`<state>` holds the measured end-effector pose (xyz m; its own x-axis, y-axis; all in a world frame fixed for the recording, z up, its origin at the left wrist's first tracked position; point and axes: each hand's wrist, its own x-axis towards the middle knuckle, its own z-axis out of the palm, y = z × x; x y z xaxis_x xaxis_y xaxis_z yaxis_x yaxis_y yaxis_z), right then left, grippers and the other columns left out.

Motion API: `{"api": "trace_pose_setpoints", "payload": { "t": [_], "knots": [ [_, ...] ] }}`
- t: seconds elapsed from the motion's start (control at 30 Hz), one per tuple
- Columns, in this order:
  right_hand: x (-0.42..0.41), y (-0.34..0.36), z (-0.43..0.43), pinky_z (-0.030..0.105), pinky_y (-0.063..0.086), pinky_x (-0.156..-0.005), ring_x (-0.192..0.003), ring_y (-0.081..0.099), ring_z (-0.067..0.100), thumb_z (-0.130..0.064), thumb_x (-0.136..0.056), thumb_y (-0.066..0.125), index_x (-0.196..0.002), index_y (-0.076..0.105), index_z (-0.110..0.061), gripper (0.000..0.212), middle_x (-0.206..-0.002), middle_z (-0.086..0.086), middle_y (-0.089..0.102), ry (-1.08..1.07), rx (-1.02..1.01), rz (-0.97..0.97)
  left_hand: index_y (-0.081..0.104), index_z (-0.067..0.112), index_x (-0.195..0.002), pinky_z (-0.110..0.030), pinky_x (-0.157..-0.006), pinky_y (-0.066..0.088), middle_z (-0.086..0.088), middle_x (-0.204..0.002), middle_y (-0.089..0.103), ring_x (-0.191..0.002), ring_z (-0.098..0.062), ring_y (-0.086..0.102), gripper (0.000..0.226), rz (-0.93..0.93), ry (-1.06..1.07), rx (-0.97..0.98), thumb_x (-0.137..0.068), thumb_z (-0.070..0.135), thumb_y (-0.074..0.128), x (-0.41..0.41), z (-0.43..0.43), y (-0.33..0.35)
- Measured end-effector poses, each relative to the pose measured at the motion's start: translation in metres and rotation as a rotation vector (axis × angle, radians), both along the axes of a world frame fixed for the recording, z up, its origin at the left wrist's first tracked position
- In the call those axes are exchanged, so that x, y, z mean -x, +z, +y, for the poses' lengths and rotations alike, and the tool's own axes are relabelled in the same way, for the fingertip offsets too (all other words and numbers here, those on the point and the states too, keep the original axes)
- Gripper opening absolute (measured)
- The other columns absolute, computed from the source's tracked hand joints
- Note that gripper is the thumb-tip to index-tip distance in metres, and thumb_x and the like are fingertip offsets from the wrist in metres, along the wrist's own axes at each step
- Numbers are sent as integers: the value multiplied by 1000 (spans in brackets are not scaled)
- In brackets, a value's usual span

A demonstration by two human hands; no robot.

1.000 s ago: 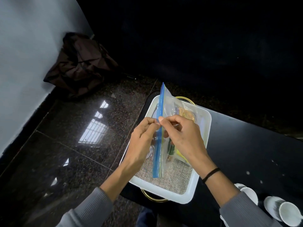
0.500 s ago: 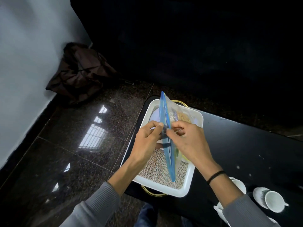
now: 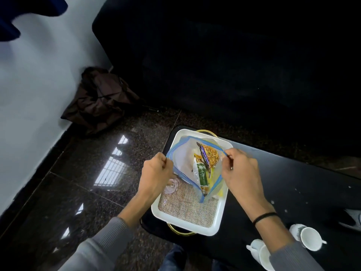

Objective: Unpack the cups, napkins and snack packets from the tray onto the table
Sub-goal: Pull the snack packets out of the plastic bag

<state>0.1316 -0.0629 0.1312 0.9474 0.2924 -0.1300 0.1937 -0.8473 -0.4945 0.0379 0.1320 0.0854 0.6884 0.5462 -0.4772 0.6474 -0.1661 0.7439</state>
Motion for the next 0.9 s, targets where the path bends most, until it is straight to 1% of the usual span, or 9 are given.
{"api": "trace_pose_setpoints", "payload": {
  "t": [0.17,0.27,0.37,0.43,0.53,0.6,0.7,0.83,0.9],
  "knots": [
    [-3,19,2,40,58,-74,-90,67,24,-17,-103,53,-119,68,-13,22,-107,4,68,129,78,-89,53,16,-101,-42,-76,57,-3,-102,75,-90,-29,70,23,245,-296,-383,-89,35,58,3,2,8],
    [-1,30,5,37,57,-65,-90,67,22,-20,-101,57,-122,65,-20,22,-107,-1,65,240,138,-152,34,20,-143,-42,-86,53,0,-142,55,-121,-25,59,72,85,-363,-571,-85,43,70,0,-3,14],
    [3,39,9,35,58,-56,-94,65,19,-15,-93,68,-119,66,-21,26,-106,-3,64,319,160,-207,27,14,-157,-39,-95,51,-4,-155,46,-132,-23,54,97,-159,-456,-763,-81,47,78,-13,-5,29],
    [3,42,12,36,57,-49,-93,64,19,-10,-89,73,-112,69,-21,26,-101,-4,65,331,146,-280,37,18,-155,-37,-80,57,-1,-143,59,-114,-21,67,92,-275,-527,-834,-79,45,81,-22,-7,38],
    [2,40,15,35,57,-47,-90,61,20,-6,-89,74,-108,75,-19,23,-99,-3,67,317,83,-352,65,25,-122,-34,-51,48,4,-96,75,-78,-24,74,36,-302,-602,-878,-92,44,66,-28,-18,44],
    [5,34,16,35,58,-51,-93,60,21,-8,-91,73,-106,77,-18,18,-102,-3,67,279,36,-336,63,21,-94,-32,-52,37,-1,-83,74,-74,-33,71,28,-187,-600,-857,-98,45,49,-29,-26,40],
    [15,16,13,37,59,-56,-95,62,17,-24,-94,72,-101,75,-18,10,-105,-3,64,167,6,-253,61,19,-93,-33,-58,31,-7,-84,75,-81,-37,70,37,-25,-576,-839,-102,48,40,-26,-39,20],
    [34,-12,5,33,53,-54,-61,65,9,-51,-92,68,-72,70,-21,36,-66,-7,69,-55,-135,111,63,19,-93,-32,-58,29,-8,-76,74,-76,-34,71,29,-32,-490,-779,-100,43,50,-15,-55,-4],
    [41,-25,0,37,59,-60,-58,69,12,-50,-93,65,-67,73,-15,44,-58,-2,71,-184,-220,339,61,21,-96,-30,-56,28,-5,-77,74,-74,-31,70,23,-89,-466,-729,-98,43,52,-8,-64,-11]
  ]
}}
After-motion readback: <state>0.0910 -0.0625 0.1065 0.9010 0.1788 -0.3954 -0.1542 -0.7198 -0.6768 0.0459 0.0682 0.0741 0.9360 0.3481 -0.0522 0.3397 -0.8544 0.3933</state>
